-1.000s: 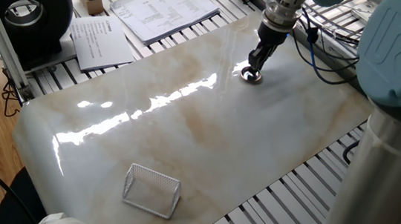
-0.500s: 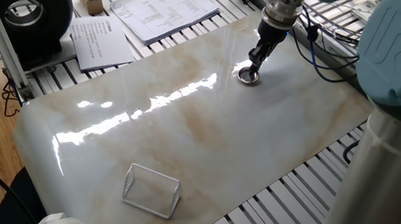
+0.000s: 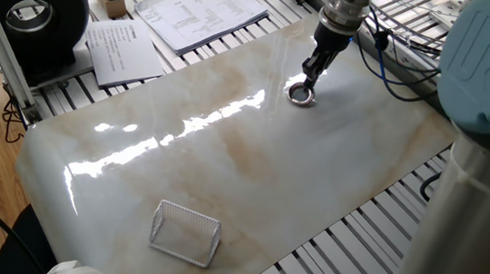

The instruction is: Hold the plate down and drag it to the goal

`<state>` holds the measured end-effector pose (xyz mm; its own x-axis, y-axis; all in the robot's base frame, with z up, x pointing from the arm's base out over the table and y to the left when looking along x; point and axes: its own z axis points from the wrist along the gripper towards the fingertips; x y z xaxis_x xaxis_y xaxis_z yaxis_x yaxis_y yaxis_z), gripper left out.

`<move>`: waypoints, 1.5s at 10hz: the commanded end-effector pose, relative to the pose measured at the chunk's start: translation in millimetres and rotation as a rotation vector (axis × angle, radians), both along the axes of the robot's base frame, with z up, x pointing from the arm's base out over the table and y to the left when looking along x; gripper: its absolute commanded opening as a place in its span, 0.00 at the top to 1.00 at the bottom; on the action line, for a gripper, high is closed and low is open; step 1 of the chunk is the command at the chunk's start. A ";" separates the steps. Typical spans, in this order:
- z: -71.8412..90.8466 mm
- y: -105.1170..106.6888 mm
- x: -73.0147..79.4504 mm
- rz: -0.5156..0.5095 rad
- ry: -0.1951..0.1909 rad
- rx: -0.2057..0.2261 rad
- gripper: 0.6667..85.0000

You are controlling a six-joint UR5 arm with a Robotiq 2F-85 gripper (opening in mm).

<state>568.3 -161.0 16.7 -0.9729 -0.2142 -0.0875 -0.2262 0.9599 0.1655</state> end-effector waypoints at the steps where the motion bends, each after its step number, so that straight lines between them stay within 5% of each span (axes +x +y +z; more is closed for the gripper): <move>1: 2.6 21.4 -3.2 -0.029 -0.012 0.021 0.99; 5: 7.2 19.4 -5.4 -0.007 -0.011 0.034 0.99; 7: 10.4 32.2 -5.0 -0.018 -0.010 0.085 0.99; 12: 13.9 52.3 -16.1 -0.050 -0.011 0.093 0.99; 15: 13.7 69.5 -20.3 -0.082 -0.007 0.137 0.99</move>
